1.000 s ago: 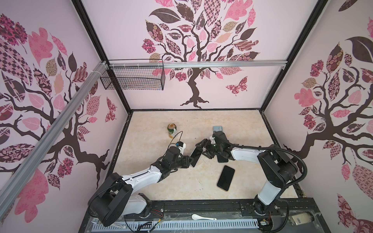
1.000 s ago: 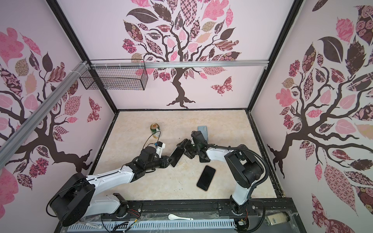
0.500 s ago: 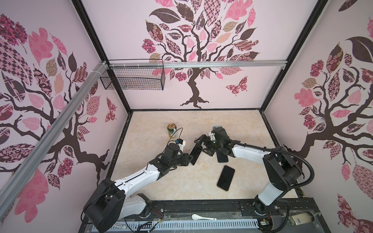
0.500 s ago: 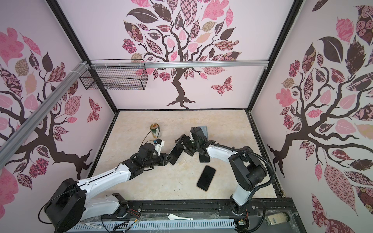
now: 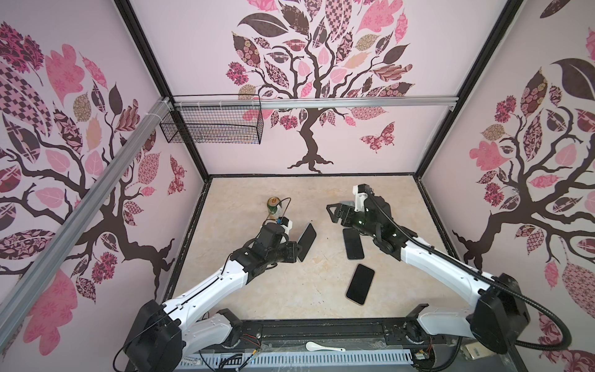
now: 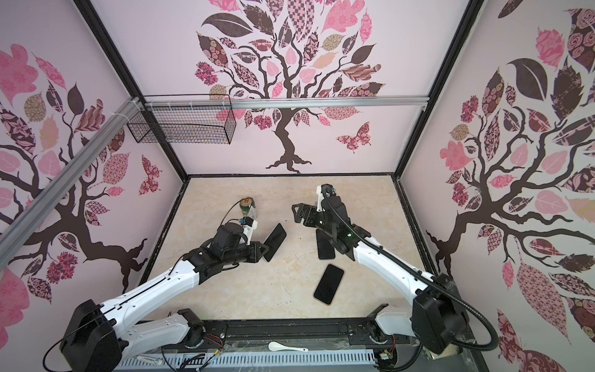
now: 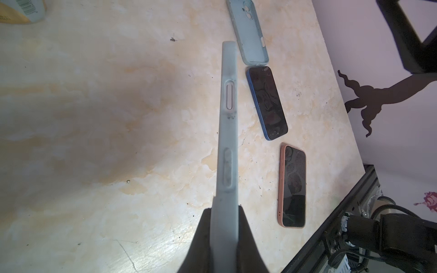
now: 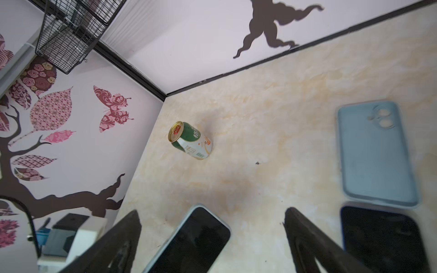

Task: Take the phone out of the phone case
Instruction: Pass the phone.

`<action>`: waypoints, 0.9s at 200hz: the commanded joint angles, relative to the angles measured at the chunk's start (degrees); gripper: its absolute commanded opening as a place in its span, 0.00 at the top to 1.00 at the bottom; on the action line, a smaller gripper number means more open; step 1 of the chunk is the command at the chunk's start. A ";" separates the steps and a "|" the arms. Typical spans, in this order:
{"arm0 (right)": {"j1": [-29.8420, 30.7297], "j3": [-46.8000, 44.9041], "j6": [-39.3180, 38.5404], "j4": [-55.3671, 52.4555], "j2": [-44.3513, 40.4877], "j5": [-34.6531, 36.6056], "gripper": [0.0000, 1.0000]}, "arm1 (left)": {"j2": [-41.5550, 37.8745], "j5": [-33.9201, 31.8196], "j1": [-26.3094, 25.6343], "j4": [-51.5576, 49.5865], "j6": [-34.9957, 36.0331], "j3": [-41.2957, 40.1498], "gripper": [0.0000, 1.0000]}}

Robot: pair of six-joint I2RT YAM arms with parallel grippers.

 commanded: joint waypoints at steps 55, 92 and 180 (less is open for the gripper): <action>-0.27 -1.43 -40.12 -5.29 -8.05 -13.78 0.01 | -4.47 9.84 4.21 -7.87 7.65 8.27 1.00; -0.09 0.29 -50.53 -12.33 -8.51 -23.07 0.06 | -6.63 15.46 7.58 -13.00 17.70 11.06 1.00; -0.06 5.46 -67.12 -36.75 -10.11 -31.18 0.16 | -5.49 25.54 7.90 -18.68 37.99 17.65 1.00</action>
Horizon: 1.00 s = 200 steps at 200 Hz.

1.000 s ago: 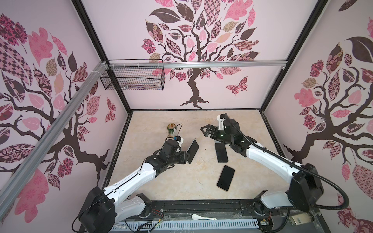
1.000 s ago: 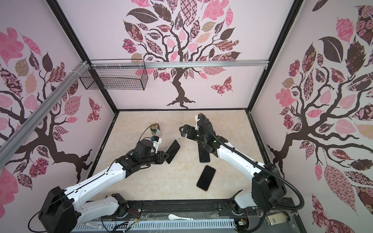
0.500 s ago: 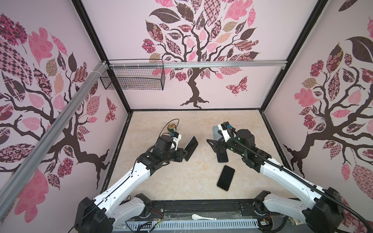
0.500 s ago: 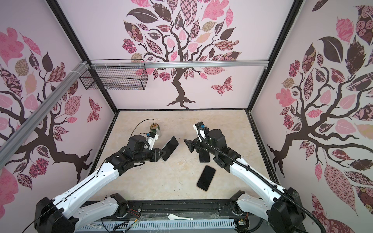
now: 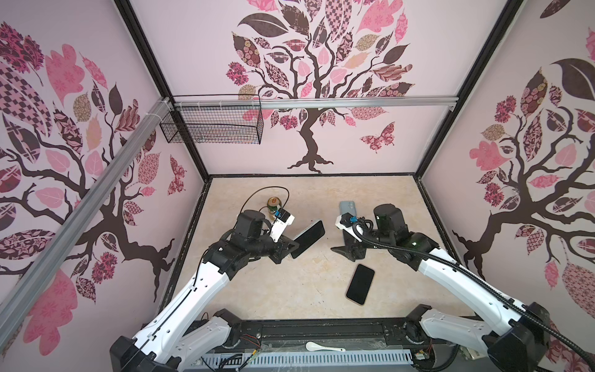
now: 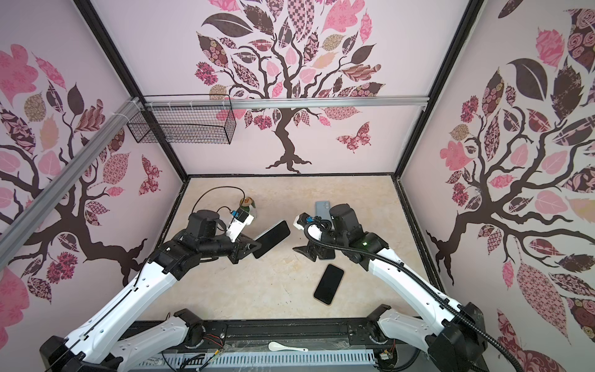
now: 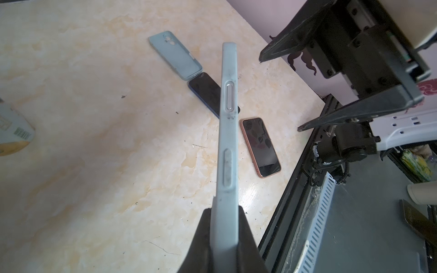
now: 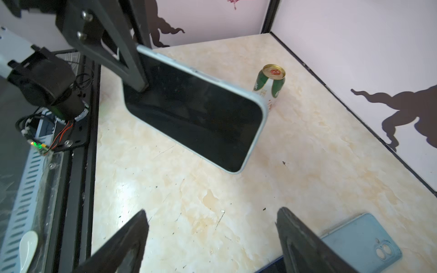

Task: Take the phone out of the phone case
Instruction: Pass the phone.

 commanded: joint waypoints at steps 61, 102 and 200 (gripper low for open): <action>-0.69 5.40 -7.25 -15.37 2.63 -10.01 0.14 | 4.88 15.71 0.41 -2.62 20.49 6.07 1.00; -0.67 2.77 -11.15 -15.63 0.35 -14.16 0.17 | 8.41 20.59 1.47 -10.67 28.93 11.68 1.00; -0.34 4.75 -12.84 -15.89 -0.81 -12.94 0.32 | 14.64 29.92 9.37 -30.46 46.34 20.10 1.00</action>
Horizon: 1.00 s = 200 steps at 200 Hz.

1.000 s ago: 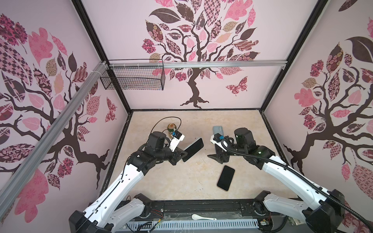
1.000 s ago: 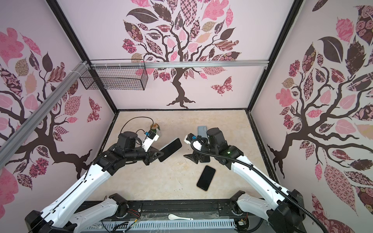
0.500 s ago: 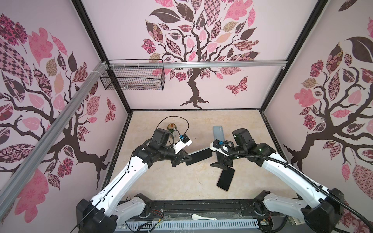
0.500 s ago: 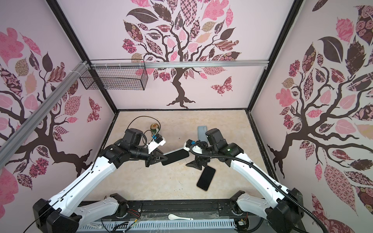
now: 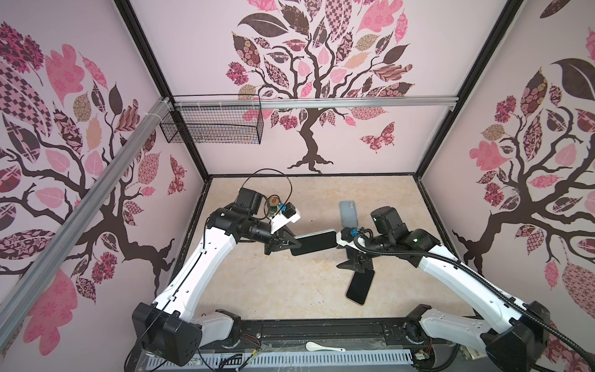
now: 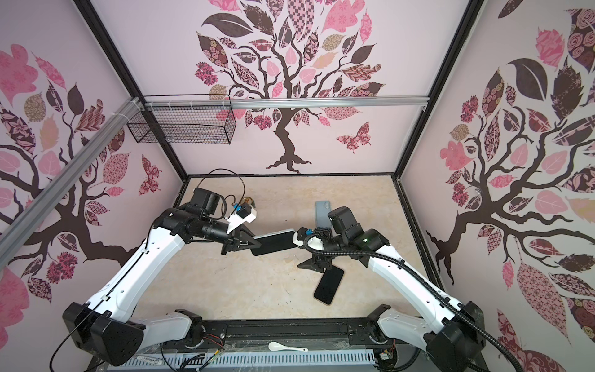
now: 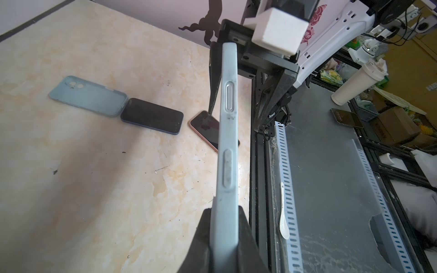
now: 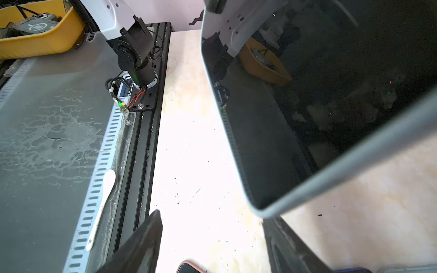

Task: Take the phone out of the phone case
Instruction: Pass the phone.

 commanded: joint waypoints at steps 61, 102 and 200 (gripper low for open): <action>5.36 4.78 -5.05 -4.89 0.65 3.29 0.32 | -3.89 0.20 -0.06 -3.81 5.36 -0.43 1.00; 6.83 5.54 -5.39 -3.35 1.87 3.22 0.43 | -3.79 -0.16 -0.12 -4.09 5.50 -0.49 1.00; 5.62 10.07 -4.62 -8.02 6.11 -1.00 0.56 | -3.38 -1.65 -0.08 -3.98 5.46 -0.91 1.00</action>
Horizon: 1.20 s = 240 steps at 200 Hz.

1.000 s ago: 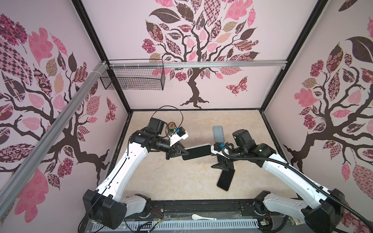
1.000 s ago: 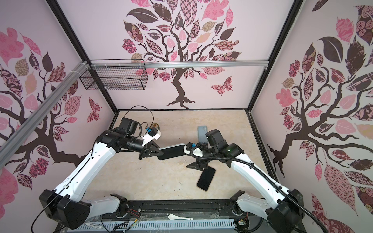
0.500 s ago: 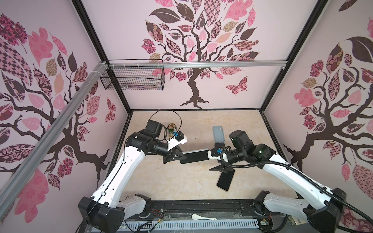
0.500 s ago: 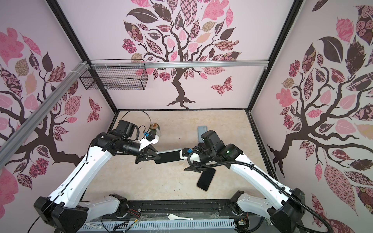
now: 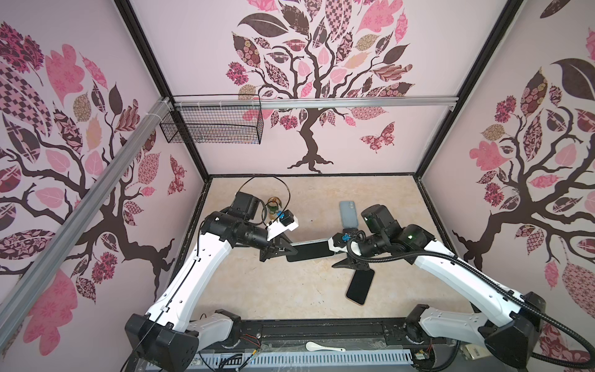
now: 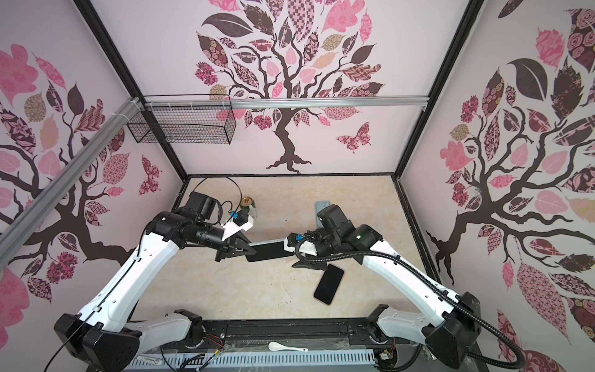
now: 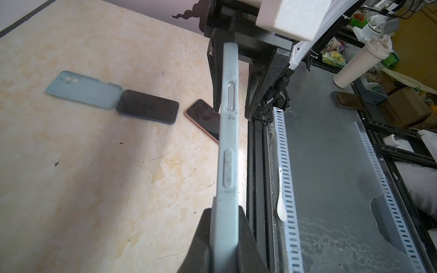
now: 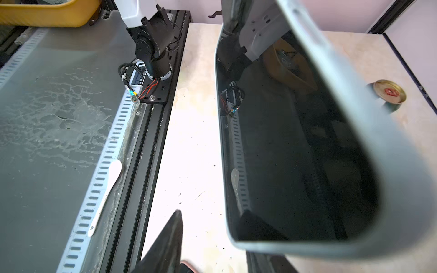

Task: Take the phone out of the phone case
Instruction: Pass the phone, then remove the phone case from the phone.

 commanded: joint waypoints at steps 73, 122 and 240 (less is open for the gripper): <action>-0.74 3.93 -1.65 -3.80 3.15 -5.67 0.69 | -0.14 1.06 -0.03 0.63 1.31 -0.83 1.00; -0.74 4.60 -1.36 -3.78 4.17 -6.71 0.70 | -0.06 1.44 -0.03 0.39 1.46 -0.74 1.00; -0.72 3.62 -3.44 -4.56 3.62 -7.32 0.87 | 0.40 1.47 -0.03 -0.06 1.94 -0.02 1.00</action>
